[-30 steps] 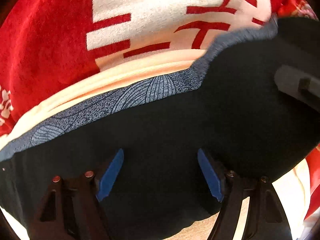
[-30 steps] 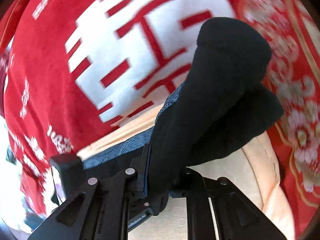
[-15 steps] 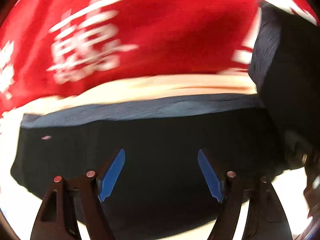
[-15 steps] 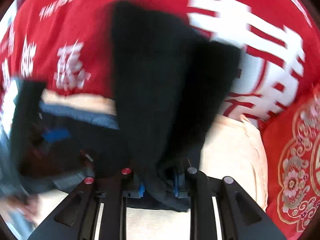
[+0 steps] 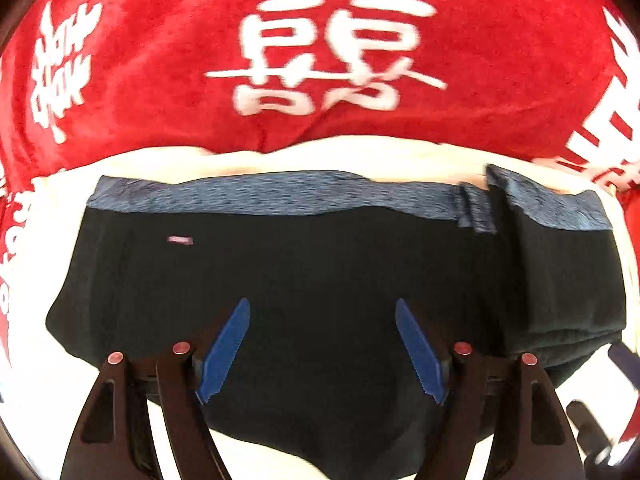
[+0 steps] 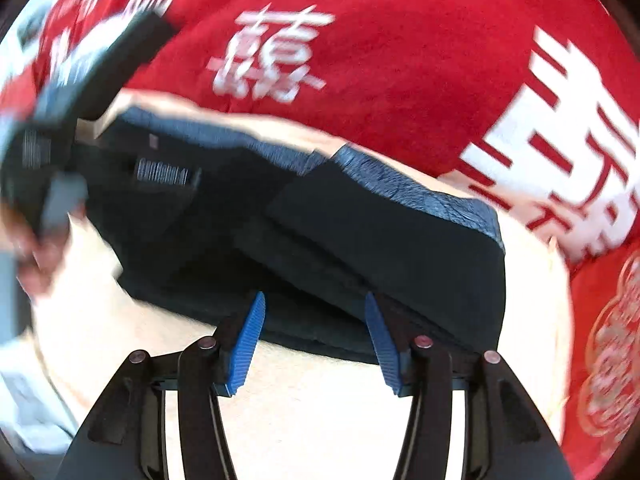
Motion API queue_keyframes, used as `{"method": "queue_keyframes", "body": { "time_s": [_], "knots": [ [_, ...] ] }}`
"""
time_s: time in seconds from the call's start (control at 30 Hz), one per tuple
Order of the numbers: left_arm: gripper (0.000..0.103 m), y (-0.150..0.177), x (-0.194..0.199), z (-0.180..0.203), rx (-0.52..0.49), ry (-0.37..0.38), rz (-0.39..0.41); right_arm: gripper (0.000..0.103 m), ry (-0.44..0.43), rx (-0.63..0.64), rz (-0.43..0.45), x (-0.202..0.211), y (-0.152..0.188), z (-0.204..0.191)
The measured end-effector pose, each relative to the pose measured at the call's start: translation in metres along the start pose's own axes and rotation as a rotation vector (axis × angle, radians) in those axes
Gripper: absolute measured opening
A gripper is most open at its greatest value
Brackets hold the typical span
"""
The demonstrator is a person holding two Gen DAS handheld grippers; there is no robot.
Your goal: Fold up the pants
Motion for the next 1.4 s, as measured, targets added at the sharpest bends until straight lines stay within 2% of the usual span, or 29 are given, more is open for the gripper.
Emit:
{"method": "queue_keyframes", "body": {
  "time_s": [0.07, 0.17, 0.3, 0.4, 0.43, 0.47, 0.5, 0.53, 0.6, 0.7, 0.77, 0.83, 0.9, 0.93, 1.03, 1.1, 1.2, 1.33, 1.4],
  "knots": [
    [0.086, 0.011, -0.009, 0.018, -0.042, 0.014, -0.027, 0.056, -0.051, -0.071, 0.015, -0.006, -0.015, 0.008],
    [0.086, 0.026, -0.027, 0.033, -0.062, 0.031, -0.080, 0.056, -0.065, -0.059, 0.005, -0.015, -0.030, 0.004],
    [0.086, 0.031, -0.024, 0.035, -0.036, 0.051, -0.072, 0.056, -0.017, 0.009, -0.009, -0.031, -0.038, -0.005],
    [0.086, 0.032, -0.025, 0.034, -0.027, 0.057, -0.082, 0.056, 0.039, 0.114, -0.044, -0.053, -0.042, -0.015],
    [0.086, 0.032, -0.025, 0.034, -0.026, 0.064, -0.081, 0.052, 0.050, 0.127, -0.062, -0.061, -0.043, -0.015],
    [0.086, 0.032, -0.025, 0.033, -0.022, 0.068, -0.084, 0.035, 0.047, 0.121, -0.079, -0.069, -0.044, -0.012],
    [0.086, 0.033, -0.023, 0.032, -0.021, 0.063, -0.084, 0.016, 0.006, 0.080, -0.101, -0.075, -0.046, -0.007],
    [0.086, 0.034, -0.021, 0.029, -0.020, 0.059, -0.081, 0.007, -0.012, 0.051, -0.110, -0.076, -0.048, -0.003],
    [0.086, 0.037, -0.014, 0.021, -0.016, 0.055, -0.078, 0.006, -0.059, -0.007, -0.078, -0.063, -0.054, 0.005],
    [0.086, 0.044, -0.008, 0.010, -0.007, 0.052, -0.074, 0.007, -0.152, -0.006, -0.056, -0.042, -0.051, -0.001],
    [0.086, 0.047, -0.006, 0.005, -0.008, 0.038, -0.067, 0.007, -0.168, 0.051, -0.101, -0.040, -0.038, -0.012],
    [0.086, 0.050, -0.008, 0.004, -0.010, 0.031, -0.075, 0.009, -0.181, 0.049, -0.136, -0.049, -0.026, -0.013],
    [0.086, 0.052, -0.009, 0.001, -0.011, 0.031, -0.079, 0.011, -0.201, -0.064, -0.105, -0.047, -0.025, -0.001],
    [0.086, 0.055, -0.008, -0.002, -0.015, 0.028, -0.072, 0.017, -0.233, -0.132, -0.082, -0.043, -0.026, 0.006],
    [0.086, 0.054, -0.005, 0.003, -0.038, 0.016, -0.056, 0.063, -0.467, -0.483, 0.006, -0.027, -0.011, 0.031],
    [0.086, 0.052, 0.000, 0.002, -0.041, 0.018, -0.057, 0.063, -0.559, -0.678, 0.021, -0.029, 0.009, 0.041],
    [0.086, 0.051, 0.005, 0.002, -0.048, 0.016, -0.052, 0.063, -0.569, -0.792, 0.024, -0.040, 0.021, 0.051],
    [0.086, 0.052, 0.003, -0.001, -0.057, 0.012, -0.048, 0.063, -0.691, -1.008, 0.105, -0.063, 0.027, 0.067],
    [0.086, 0.056, 0.003, -0.002, -0.056, 0.009, -0.058, 0.063, -0.745, -1.119, 0.117, -0.077, 0.034, 0.071]
  ]
}}
Point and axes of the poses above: each gripper's, at about its wrist camera, not at the fingertips, and x roughly against the way its jaws point, z to its right, y to its underside, the point moved 3 cm from there along -x, roughly the way its jaws point, and after that the axes turned 10 degrees about -y, right-handed, at the moved point
